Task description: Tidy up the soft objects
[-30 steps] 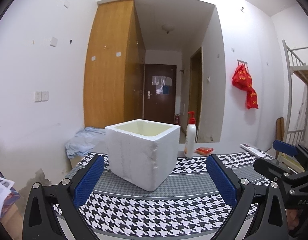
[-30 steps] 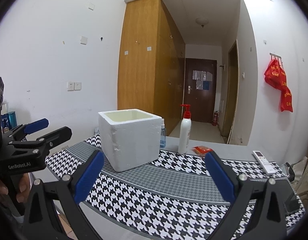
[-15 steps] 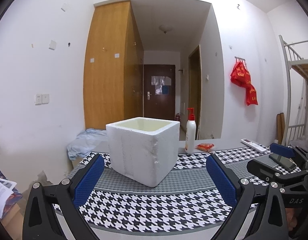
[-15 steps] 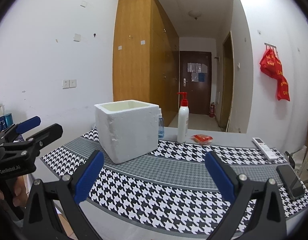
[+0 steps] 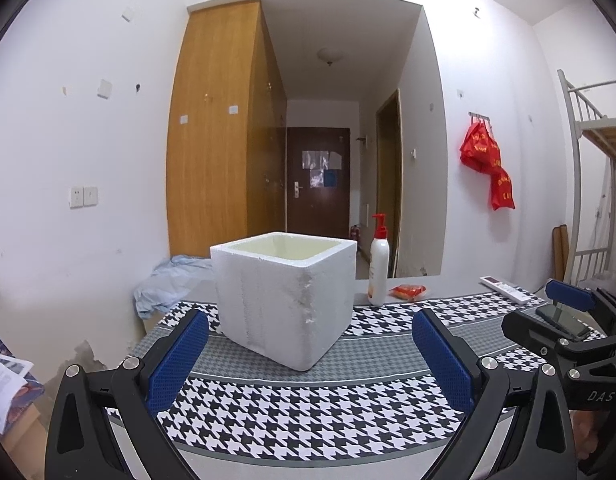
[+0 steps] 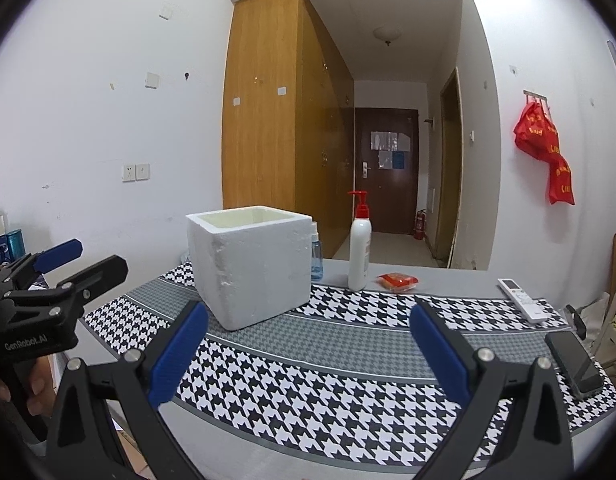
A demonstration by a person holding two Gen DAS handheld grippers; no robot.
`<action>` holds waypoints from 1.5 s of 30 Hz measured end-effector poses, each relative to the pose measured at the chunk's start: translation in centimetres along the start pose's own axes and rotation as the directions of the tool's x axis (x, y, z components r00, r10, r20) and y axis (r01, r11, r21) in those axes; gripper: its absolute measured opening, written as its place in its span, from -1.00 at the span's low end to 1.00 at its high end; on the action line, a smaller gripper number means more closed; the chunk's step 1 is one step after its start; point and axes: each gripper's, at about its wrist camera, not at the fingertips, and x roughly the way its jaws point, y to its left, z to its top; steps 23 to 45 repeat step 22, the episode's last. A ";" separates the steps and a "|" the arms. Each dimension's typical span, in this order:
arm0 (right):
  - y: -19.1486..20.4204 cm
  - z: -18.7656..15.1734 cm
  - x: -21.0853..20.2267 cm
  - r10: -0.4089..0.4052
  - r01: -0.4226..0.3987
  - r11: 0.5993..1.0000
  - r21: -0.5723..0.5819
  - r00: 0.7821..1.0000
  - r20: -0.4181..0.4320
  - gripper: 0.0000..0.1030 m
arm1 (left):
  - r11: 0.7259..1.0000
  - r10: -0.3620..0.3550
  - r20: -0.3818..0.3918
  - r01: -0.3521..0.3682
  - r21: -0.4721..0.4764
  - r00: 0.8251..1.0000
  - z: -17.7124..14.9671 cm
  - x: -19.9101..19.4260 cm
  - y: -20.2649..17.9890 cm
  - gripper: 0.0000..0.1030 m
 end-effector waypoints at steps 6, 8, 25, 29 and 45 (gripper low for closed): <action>0.3 0.0 -0.1 0.016 -0.016 1.000 -0.008 1.000 0.001 0.98 | 1.000 0.003 -0.003 -0.003 0.001 1.000 0.0 -0.1 0.1 0.98; 0.4 0.0 -0.1 0.021 -0.021 1.000 -0.007 1.000 0.000 0.98 | 1.000 0.004 -0.006 -0.004 0.001 1.000 -0.1 0.0 0.0 0.98; 0.5 0.0 -0.1 0.033 -0.033 0.999 -0.007 0.999 -0.005 0.98 | 1.000 0.006 -0.020 -0.006 0.003 1.000 0.0 0.1 -0.1 0.98; 0.5 0.0 -0.1 0.033 -0.033 0.999 -0.007 0.999 -0.005 0.98 | 1.000 0.006 -0.020 -0.006 0.003 1.000 0.0 0.1 -0.1 0.98; 0.5 0.0 -0.1 0.033 -0.033 0.999 -0.007 0.999 -0.005 0.98 | 1.000 0.006 -0.020 -0.006 0.003 1.000 0.0 0.1 -0.1 0.98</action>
